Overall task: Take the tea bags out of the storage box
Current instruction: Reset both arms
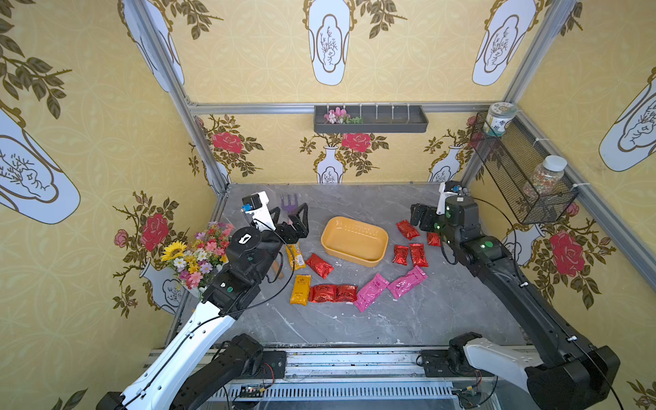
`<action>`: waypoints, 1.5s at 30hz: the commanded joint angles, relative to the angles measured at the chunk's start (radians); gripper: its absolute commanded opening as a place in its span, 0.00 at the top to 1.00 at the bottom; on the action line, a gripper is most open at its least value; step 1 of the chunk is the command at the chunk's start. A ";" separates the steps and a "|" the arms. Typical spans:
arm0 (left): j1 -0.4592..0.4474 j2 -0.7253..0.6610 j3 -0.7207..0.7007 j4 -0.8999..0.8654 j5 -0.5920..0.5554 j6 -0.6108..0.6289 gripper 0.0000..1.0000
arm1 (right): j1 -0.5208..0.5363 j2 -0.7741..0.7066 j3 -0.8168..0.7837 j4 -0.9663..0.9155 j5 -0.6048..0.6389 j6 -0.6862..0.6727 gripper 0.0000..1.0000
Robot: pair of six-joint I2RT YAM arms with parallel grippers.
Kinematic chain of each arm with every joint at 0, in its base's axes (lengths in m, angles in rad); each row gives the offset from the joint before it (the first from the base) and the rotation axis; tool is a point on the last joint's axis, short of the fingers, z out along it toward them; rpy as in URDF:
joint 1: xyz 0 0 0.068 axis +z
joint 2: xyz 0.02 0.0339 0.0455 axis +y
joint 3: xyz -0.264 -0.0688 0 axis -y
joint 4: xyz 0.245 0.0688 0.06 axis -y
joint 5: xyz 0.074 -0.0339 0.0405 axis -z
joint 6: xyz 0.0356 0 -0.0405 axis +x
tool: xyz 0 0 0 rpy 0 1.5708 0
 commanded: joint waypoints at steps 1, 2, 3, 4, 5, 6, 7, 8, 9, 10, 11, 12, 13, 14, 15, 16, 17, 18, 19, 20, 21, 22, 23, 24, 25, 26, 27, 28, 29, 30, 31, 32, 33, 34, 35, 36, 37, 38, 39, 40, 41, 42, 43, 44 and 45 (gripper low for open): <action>0.066 0.012 -0.117 0.233 -0.172 0.157 0.00 | 0.000 -0.046 -0.084 0.219 0.081 -0.111 0.03; 0.113 0.017 -0.176 0.271 -0.170 0.160 0.00 | 0.000 -0.060 -0.118 0.273 0.055 -0.186 0.03; 0.147 0.025 -0.240 0.321 -0.179 0.157 0.00 | 0.000 -0.065 -0.164 0.337 0.052 -0.241 0.03; 0.176 0.031 -0.293 0.362 -0.183 0.162 0.00 | 0.000 -0.064 -0.200 0.384 0.076 -0.267 0.03; 0.204 0.041 -0.357 0.416 -0.191 0.167 0.00 | -0.004 -0.056 -0.239 0.433 0.115 -0.293 0.03; 0.231 0.052 -0.417 0.467 -0.200 0.173 0.00 | -0.010 -0.042 -0.283 0.479 0.138 -0.326 0.03; 0.250 0.063 -0.460 0.509 -0.212 0.183 0.00 | -0.017 -0.027 -0.317 0.511 0.148 -0.358 0.03; 0.270 0.079 -0.506 0.554 -0.223 0.196 0.00 | -0.024 -0.006 -0.353 0.544 0.165 -0.386 0.03; 0.285 0.094 -0.538 0.586 -0.227 0.207 0.00 | -0.031 0.017 -0.384 0.568 0.182 -0.398 0.03; 0.304 0.119 -0.566 0.615 -0.225 0.221 0.00 | -0.041 0.046 -0.418 0.604 0.193 -0.405 0.03; 0.325 0.146 -0.584 0.634 -0.221 0.232 0.00 | -0.052 0.074 -0.450 0.638 0.202 -0.404 0.03; 0.344 0.170 -0.597 0.648 -0.213 0.236 0.00 | -0.057 0.097 -0.477 0.662 0.212 -0.403 0.03; 0.374 0.189 -0.604 0.653 -0.204 0.226 0.00 | -0.062 0.119 -0.505 0.692 0.232 -0.402 0.03; 0.406 0.206 -0.613 0.648 -0.185 0.212 0.00 | -0.063 0.139 -0.533 0.722 0.251 -0.406 0.03; 0.440 0.223 -0.621 0.650 -0.157 0.199 0.00 | -0.065 0.153 -0.562 0.753 0.262 -0.410 0.03; 0.466 0.240 -0.631 0.660 -0.132 0.190 0.00 | -0.068 0.164 -0.587 0.784 0.264 -0.411 0.03; 0.491 0.261 -0.643 0.679 -0.113 0.187 0.00 | -0.071 0.175 -0.614 0.819 0.268 -0.413 0.03; 0.513 0.289 -0.655 0.700 -0.095 0.186 0.00 | -0.069 0.177 -0.624 0.837 0.286 -0.424 0.03; 0.530 0.313 -0.663 0.748 -0.075 0.187 0.00 | -0.070 0.169 -0.622 0.821 0.263 -0.415 0.03; 0.546 0.324 -0.642 0.710 -0.048 0.179 0.00 | -0.075 0.168 -0.630 0.848 0.247 -0.411 0.03; 0.558 0.336 -0.634 0.715 -0.019 0.177 0.00 | -0.075 0.171 -0.637 0.872 0.247 -0.415 0.03; 0.566 0.358 -0.642 0.775 0.000 0.179 0.00 | -0.073 0.170 -0.638 0.870 0.256 -0.418 0.03; 0.574 0.378 -0.652 0.824 0.014 0.174 0.00 | -0.072 0.161 -0.643 0.862 0.269 -0.412 0.03; 0.581 0.394 -0.665 0.854 0.017 0.165 0.00 | -0.068 0.142 -0.648 0.835 0.294 -0.380 0.03; 0.581 0.405 -0.675 0.889 0.008 0.163 0.00 | -0.069 0.125 -0.656 0.811 0.295 -0.342 0.03; 0.582 0.407 -0.690 0.920 0.016 0.169 0.00 | -0.070 0.110 -0.677 0.813 0.303 -0.331 0.03; 0.583 0.405 -0.695 0.927 0.026 0.172 0.00 | -0.068 0.103 -0.710 0.848 0.297 -0.336 0.03; 0.583 0.406 -0.695 0.926 0.028 0.172 0.00 | -0.068 0.105 -0.737 0.892 0.297 -0.337 0.03; 0.585 0.415 -0.689 0.925 0.034 0.168 0.00 | -0.069 0.118 -0.775 0.951 0.299 -0.342 0.03; 0.589 0.423 -0.686 0.928 0.051 0.170 0.00 | -0.071 0.140 -0.801 1.023 0.296 -0.351 0.03; 0.591 0.432 -0.684 0.929 0.071 0.178 0.00 | -0.068 0.166 -0.815 1.083 0.311 -0.360 0.03; 0.591 0.444 -0.682 0.938 0.091 0.185 0.00 | -0.068 0.185 -0.824 1.116 0.272 -0.353 0.03; 0.590 0.450 -0.685 0.955 0.095 0.188 0.00 | -0.068 0.208 -0.833 1.153 0.251 -0.356 0.03; 0.589 0.446 -0.693 0.957 0.095 0.188 0.00 | -0.066 0.243 -0.841 1.198 0.243 -0.371 0.03; 0.590 0.442 -0.703 0.970 0.096 0.187 0.00 | -0.066 0.282 -0.850 1.267 0.240 -0.388 0.03; 0.590 0.441 -0.719 1.001 0.098 0.187 0.00 | -0.063 0.293 -0.848 1.276 0.244 -0.394 0.03; 0.590 0.445 -0.744 1.040 0.100 0.187 0.00 | -0.072 0.273 -0.830 1.206 0.224 -0.369 0.03; 0.591 0.459 -0.774 1.105 0.100 0.186 0.00 | -0.087 0.257 -0.824 1.167 0.192 -0.356 0.03; 0.591 0.487 -0.802 1.193 0.092 0.188 0.00 | -0.101 0.261 -0.829 1.178 0.163 -0.354 0.03; 0.591 0.507 -0.817 1.251 0.075 0.186 0.00 | -0.115 0.271 -0.840 1.212 0.132 -0.355 0.03; 0.590 0.507 -0.809 1.235 0.070 0.188 0.00 | -0.134 0.279 -0.857 1.239 0.086 -0.345 0.03; 0.589 0.503 -0.797 1.207 0.069 0.186 0.00 | -0.161 0.300 -0.875 1.259 0.049 -0.322 0.03; 0.587 0.506 -0.792 1.199 0.066 0.186 0.00 | -0.178 0.360 -0.897 1.382 0.044 -0.335 0.03; 0.585 0.507 -0.792 1.199 0.064 0.185 0.00 | -0.165 0.370 -0.889 1.402 0.096 -0.342 0.03; 0.584 0.505 -0.793 1.199 0.063 0.186 0.00 | -0.156 0.339 -0.852 1.288 0.103 -0.325 0.03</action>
